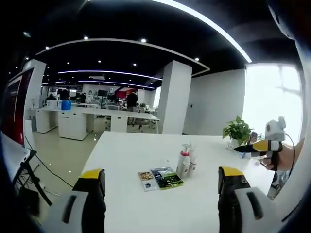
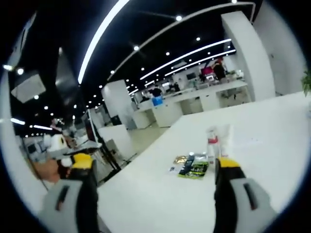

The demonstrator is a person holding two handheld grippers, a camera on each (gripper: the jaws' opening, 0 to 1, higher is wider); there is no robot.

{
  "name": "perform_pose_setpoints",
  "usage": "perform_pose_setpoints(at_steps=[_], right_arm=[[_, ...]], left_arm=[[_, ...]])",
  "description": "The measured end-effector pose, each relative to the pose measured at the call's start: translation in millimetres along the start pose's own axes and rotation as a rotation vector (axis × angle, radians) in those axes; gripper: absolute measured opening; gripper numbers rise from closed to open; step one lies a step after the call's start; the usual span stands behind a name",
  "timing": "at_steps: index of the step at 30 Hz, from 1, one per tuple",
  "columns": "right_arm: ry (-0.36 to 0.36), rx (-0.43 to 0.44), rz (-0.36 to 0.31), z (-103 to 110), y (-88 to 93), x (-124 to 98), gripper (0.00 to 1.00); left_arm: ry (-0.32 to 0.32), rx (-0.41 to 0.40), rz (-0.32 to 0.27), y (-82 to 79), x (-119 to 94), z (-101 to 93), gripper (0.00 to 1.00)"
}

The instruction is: Arrange the skincare products in the storage area until every visible bottle or jar stands upright without overlapping.

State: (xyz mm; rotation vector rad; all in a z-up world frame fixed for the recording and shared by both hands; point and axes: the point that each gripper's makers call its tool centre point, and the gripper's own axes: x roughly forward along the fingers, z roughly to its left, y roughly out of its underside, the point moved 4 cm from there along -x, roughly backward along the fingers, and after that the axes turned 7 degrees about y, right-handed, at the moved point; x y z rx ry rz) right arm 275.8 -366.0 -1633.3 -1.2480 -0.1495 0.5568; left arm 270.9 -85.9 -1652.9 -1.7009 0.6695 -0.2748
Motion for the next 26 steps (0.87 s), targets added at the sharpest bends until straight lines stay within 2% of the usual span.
perform_pose_setpoints(at_steps=[4,7,10,12,14,18,22,26], right_arm=[[0.021,0.019,-0.044,-7.1,-3.3,-2.9,0.99],[0.036,0.049,-0.033,-12.9,1.3,-2.9,0.99],[0.025,0.03,-0.038,-10.5,-0.2,-6.5,0.99],[0.035,0.027,-0.036,-17.3,2.6,-9.1,0.99],[0.062,0.058,-0.055,-23.9,1.4,-10.9,0.99],[0.072,0.063,-0.059,-32.0,1.5,-9.9,0.99],[0.066,0.023,-0.072,-32.9,-2.3,-11.7,0.99],[0.086,0.051,-0.061,-42.1,1.4,-10.0,0.99]], left_arm=[[0.027,0.03,0.02,-0.7,4.3,-5.3,1.0],[0.019,0.036,0.019,-3.7,4.3,-3.1,1.0],[0.006,0.024,0.004,-6.3,2.4,-3.1,1.0],[0.015,0.036,0.025,-2.0,2.5,-7.4,1.0],[0.027,0.049,0.037,0.3,3.7,-9.2,1.0],[0.016,0.058,0.045,-0.2,8.7,-6.0,1.0],[0.03,0.061,0.038,-1.6,14.0,-9.0,1.0],[0.026,0.061,0.048,0.5,18.8,-7.4,1.0]])
